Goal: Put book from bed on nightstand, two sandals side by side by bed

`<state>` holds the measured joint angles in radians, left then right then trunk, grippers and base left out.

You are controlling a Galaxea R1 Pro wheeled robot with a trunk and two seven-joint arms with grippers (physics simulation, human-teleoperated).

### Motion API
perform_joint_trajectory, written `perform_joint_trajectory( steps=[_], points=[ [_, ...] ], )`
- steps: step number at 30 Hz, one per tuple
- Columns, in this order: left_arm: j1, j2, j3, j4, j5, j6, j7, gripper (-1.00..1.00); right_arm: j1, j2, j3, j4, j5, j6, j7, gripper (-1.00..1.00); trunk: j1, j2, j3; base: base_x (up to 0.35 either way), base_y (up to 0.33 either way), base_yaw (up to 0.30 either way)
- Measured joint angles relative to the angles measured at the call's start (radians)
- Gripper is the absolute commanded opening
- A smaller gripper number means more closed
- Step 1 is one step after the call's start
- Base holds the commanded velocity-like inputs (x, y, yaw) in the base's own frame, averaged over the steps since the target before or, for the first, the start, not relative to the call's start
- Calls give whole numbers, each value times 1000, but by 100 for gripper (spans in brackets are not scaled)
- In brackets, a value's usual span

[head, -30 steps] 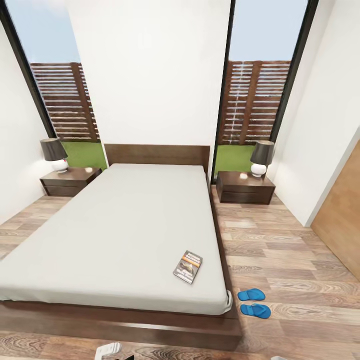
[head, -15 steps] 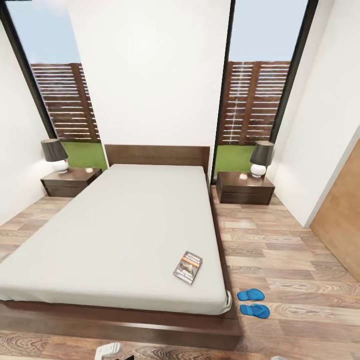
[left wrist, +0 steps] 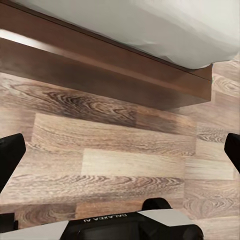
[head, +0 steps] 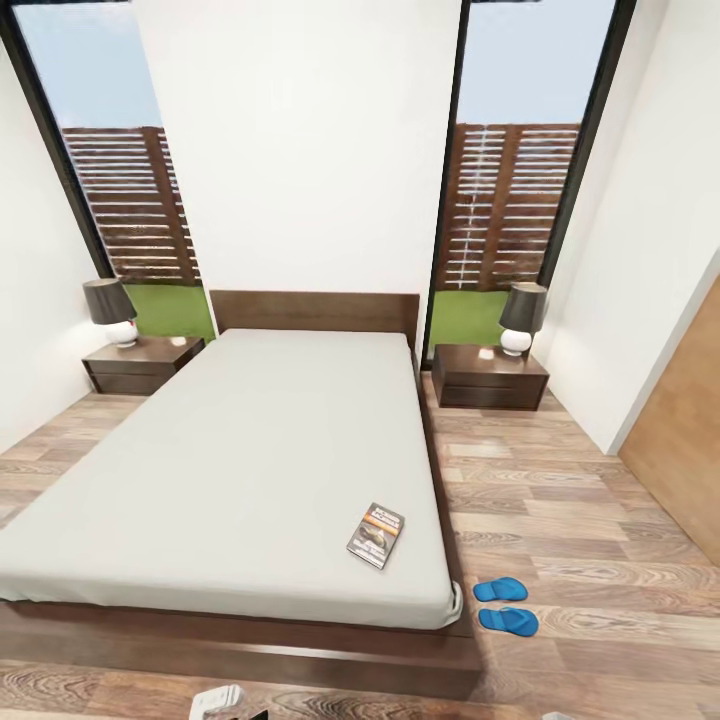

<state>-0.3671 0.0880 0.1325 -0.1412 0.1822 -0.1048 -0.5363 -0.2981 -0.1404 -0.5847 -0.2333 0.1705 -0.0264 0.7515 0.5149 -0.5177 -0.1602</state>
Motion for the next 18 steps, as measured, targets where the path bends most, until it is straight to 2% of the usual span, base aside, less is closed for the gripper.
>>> perform_joint_trajectory(
  steps=[18],
  points=[
    [0,0,0,0,0,0,0,100,0,0,0,0,0,0,0,100,-65,120,54,0,0,0]
  ],
)
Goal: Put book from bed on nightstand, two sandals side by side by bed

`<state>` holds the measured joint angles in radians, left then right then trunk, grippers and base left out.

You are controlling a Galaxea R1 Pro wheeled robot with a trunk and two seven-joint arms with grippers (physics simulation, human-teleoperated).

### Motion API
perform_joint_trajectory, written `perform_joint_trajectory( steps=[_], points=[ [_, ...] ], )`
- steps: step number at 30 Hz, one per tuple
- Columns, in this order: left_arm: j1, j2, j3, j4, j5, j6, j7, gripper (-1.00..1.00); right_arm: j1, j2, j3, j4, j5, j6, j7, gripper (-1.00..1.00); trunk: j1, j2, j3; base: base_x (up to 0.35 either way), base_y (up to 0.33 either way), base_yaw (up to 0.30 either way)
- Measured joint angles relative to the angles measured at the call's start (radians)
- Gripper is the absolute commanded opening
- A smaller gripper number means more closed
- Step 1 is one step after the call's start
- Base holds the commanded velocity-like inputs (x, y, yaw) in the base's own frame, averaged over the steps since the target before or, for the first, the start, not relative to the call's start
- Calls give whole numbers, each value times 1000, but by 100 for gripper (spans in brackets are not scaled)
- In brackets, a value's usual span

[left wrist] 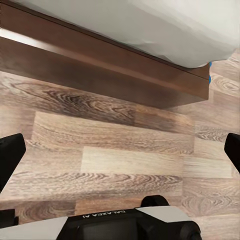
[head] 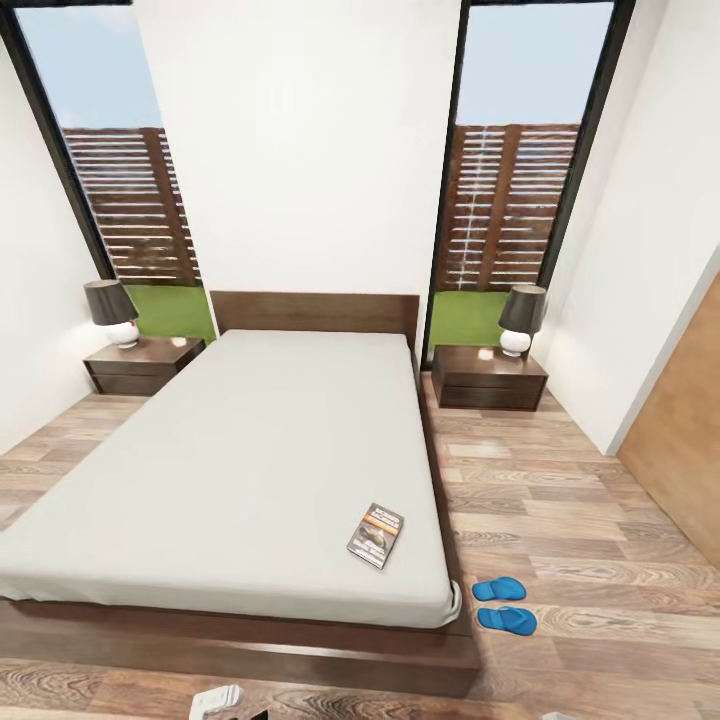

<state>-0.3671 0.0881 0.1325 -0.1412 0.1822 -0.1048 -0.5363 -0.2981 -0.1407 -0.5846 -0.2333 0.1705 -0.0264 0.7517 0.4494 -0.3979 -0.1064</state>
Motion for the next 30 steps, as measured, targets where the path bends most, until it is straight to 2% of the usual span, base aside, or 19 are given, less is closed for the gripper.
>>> perform_joint_trajectory(
  steps=[30],
  points=[
    [0,1,0,0,0,0,0,100,0,0,-2,0,-3,0,0,100,0,0,0,0,0,0]
  ],
)
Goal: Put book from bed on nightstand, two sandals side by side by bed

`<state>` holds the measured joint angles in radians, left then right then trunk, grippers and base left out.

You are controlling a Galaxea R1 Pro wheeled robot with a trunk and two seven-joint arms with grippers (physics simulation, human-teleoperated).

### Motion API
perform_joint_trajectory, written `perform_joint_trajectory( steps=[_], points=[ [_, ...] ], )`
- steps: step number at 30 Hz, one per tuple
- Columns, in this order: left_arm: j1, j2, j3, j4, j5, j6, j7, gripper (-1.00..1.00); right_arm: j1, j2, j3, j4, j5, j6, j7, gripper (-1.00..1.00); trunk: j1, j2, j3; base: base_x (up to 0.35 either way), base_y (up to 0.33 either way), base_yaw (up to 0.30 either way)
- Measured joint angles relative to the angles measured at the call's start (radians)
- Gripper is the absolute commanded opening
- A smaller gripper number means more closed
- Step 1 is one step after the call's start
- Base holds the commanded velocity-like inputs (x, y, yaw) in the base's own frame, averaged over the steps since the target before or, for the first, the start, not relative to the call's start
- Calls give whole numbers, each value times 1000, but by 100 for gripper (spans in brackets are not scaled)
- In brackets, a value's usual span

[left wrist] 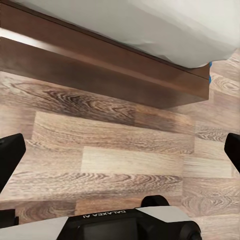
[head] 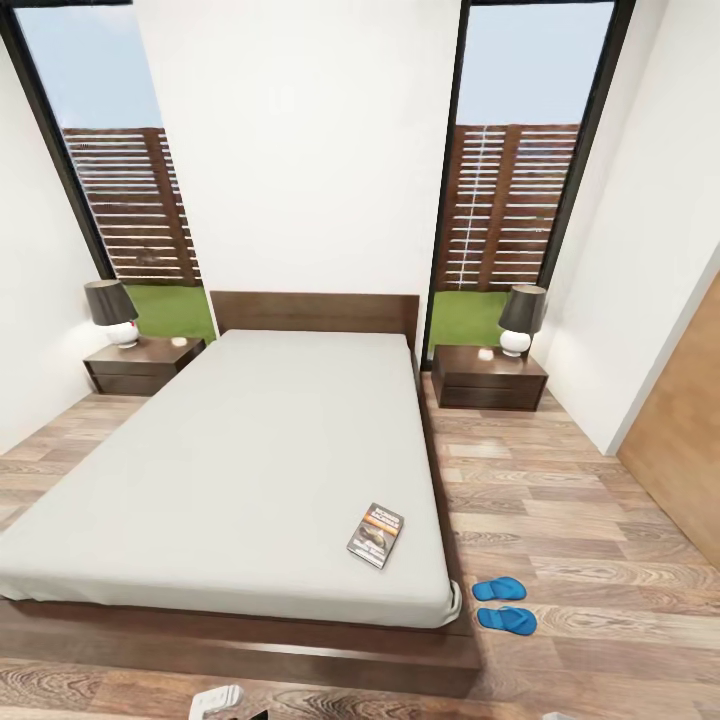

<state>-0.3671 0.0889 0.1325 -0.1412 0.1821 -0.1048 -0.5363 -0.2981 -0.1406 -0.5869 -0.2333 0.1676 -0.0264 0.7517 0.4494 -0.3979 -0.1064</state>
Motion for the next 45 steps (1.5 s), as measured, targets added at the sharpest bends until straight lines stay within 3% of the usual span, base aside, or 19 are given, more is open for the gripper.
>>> perform_joint_trajectory(
  steps=[18,45],
  points=[
    [0,0,0,-2,0,1,0,100,0,0,-1,0,0,0,0,100,0,0,0,126,0,0],
    [0,0,0,-1,0,1,0,100,0,0,0,0,0,0,0,100,0,0,0,234,0,0]
  ],
)
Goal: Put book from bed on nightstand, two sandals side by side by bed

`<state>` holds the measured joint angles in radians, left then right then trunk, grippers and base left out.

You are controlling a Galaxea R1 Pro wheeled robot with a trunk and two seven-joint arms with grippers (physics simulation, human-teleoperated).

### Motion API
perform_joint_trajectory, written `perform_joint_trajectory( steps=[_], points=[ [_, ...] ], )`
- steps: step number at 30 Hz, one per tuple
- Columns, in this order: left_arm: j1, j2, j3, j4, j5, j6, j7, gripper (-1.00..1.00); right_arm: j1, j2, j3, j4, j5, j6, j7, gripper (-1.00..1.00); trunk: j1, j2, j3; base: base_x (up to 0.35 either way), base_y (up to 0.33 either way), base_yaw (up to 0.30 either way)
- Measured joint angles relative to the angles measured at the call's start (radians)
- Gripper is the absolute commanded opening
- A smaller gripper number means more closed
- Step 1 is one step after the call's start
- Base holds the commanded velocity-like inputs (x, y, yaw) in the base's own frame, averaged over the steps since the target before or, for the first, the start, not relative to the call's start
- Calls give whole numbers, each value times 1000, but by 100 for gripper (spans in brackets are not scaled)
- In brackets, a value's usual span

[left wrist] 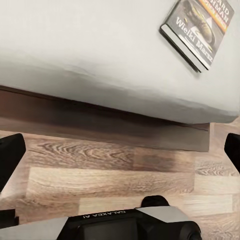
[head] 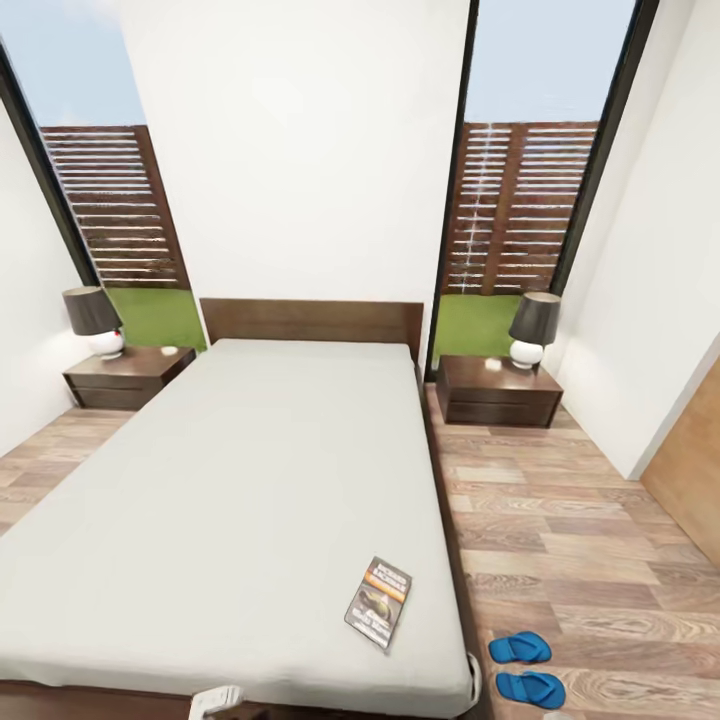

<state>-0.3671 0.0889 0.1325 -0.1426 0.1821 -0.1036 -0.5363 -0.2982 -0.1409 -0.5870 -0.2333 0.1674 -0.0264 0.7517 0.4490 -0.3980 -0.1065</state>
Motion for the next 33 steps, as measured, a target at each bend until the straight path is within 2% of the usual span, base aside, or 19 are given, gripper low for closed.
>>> perform_joint_trajectory(
  steps=[26,30,33],
  points=[
    [0,0,2,-6,-1,-1,-2,100,0,0,-1,-2,0,0,2,100,0,0,0,23,0,0],
    [-1,0,0,-56,4,5,-6,100,0,-2,-4,-5,0,1,5,100,0,0,0,0,0,0],
    [-2,-6,3,-151,1,24,-8,100,0,-8,-6,-7,-1,4,9,100,0,0,0,0,0,0]
  ],
)
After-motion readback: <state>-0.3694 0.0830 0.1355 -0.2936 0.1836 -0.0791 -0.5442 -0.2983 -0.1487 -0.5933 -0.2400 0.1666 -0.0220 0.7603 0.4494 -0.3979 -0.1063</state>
